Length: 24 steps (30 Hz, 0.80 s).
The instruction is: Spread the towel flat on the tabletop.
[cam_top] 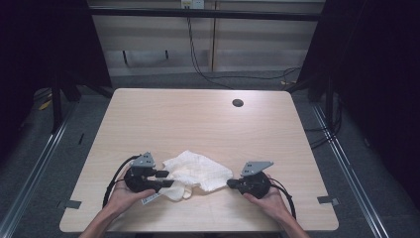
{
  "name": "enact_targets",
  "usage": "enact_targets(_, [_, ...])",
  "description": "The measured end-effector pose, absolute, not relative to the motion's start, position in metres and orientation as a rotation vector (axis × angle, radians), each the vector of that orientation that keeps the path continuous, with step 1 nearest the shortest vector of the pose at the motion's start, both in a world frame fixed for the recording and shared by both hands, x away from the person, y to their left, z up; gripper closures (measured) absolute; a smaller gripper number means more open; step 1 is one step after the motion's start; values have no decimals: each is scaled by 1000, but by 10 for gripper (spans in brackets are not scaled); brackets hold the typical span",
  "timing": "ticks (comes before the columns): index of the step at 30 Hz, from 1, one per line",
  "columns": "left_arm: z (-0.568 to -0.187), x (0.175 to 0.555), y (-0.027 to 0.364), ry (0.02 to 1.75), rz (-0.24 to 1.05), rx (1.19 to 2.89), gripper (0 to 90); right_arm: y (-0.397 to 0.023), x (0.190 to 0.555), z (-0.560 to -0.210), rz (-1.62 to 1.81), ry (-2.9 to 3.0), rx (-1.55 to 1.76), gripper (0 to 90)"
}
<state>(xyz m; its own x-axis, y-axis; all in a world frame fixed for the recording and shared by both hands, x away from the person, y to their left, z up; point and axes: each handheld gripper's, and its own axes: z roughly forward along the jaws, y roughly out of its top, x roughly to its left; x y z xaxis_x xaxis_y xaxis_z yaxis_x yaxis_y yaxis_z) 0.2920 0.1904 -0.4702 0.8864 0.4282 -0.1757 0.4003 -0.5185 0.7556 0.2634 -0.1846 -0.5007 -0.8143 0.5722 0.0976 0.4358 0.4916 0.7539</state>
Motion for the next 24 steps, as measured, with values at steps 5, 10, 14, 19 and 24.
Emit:
enact_targets(5, [-472, 271, 186, 499, -12, 2191, 639, -187, 261, -496, 1249, 2537, 899, 886])
enact_targets(10, [-478, 268, 176, 464, -21, 2252, 672, -186, 260, -495, 1262, 2546, 914, 884])
enact_targets(14, [-484, 270, 167, 456, -36, 2295, 686, -186, 261, -496, 1271, 2543, 919, 884])
enact_targets(19, [-490, 269, 158, 436, -14, 2339, 639, -186, 262, -497, 1270, 2550, 930, 883])
enact_targets(24, [-493, 269, 156, 424, 0, 2358, 640, -186, 262, -497, 1269, 2556, 936, 884])
